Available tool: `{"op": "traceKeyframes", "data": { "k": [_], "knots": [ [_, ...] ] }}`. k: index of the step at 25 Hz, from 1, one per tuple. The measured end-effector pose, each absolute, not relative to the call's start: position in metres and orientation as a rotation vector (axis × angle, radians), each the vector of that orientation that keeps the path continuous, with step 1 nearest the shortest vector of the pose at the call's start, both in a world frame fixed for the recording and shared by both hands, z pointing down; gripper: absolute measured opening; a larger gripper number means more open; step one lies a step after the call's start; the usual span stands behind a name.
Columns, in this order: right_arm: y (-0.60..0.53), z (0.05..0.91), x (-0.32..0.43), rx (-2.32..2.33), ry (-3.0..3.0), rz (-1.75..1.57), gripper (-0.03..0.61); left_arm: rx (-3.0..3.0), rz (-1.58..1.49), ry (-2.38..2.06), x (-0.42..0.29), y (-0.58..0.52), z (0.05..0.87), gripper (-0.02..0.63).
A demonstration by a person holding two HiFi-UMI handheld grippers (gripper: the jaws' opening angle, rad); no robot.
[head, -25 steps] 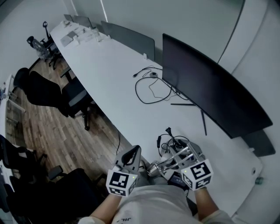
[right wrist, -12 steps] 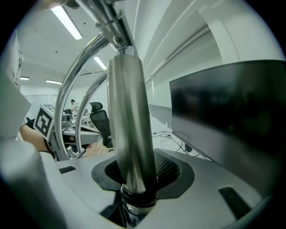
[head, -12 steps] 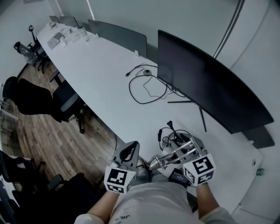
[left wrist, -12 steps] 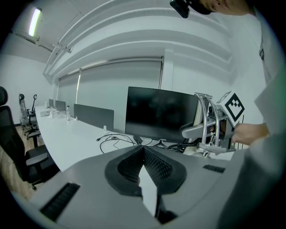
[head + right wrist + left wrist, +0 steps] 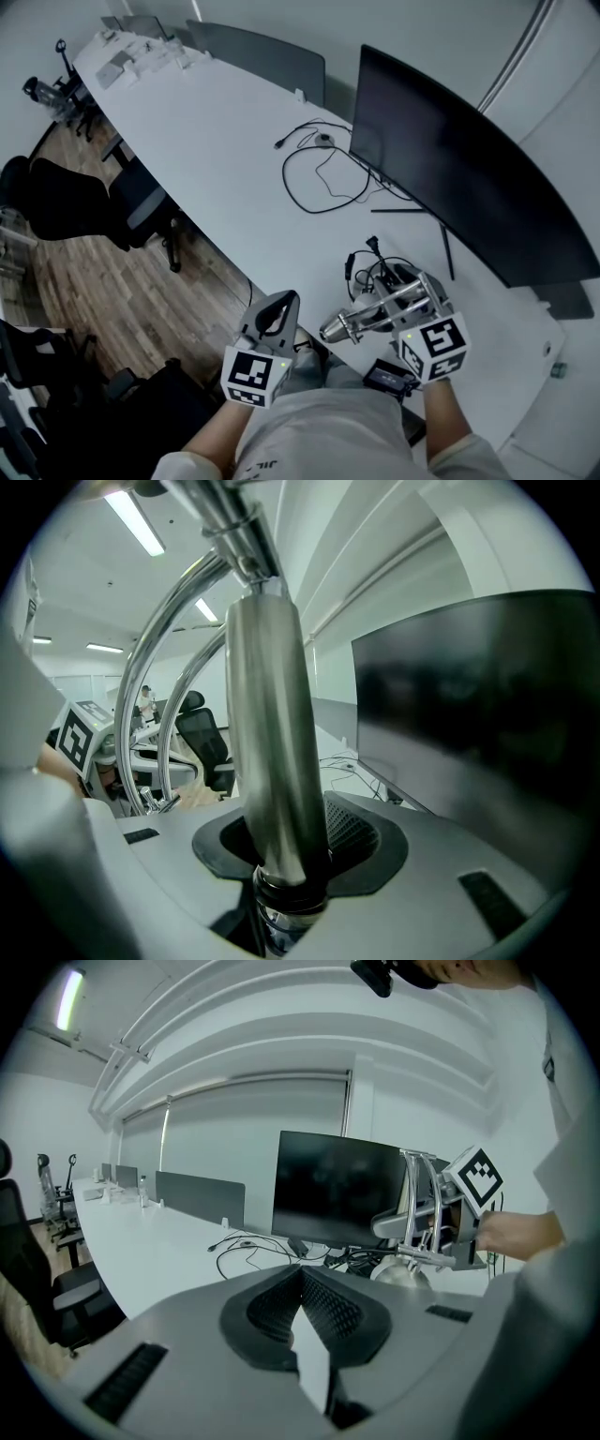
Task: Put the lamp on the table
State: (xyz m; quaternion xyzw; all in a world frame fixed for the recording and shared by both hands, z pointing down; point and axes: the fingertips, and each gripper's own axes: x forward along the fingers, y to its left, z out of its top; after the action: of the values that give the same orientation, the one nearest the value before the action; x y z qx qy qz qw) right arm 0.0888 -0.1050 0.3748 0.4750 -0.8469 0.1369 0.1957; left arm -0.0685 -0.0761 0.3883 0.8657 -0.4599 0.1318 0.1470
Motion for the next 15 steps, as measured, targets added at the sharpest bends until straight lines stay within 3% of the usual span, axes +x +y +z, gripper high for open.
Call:
{"op": "traceKeyframes", "data": {
  "k": [15],
  "knots": [
    [-0.166,0.405,0.068,1.366,-2.360,0.418,0.167,2.421,0.372,-1.336,-0.094,-0.116,0.415,0.005]
  ]
}}
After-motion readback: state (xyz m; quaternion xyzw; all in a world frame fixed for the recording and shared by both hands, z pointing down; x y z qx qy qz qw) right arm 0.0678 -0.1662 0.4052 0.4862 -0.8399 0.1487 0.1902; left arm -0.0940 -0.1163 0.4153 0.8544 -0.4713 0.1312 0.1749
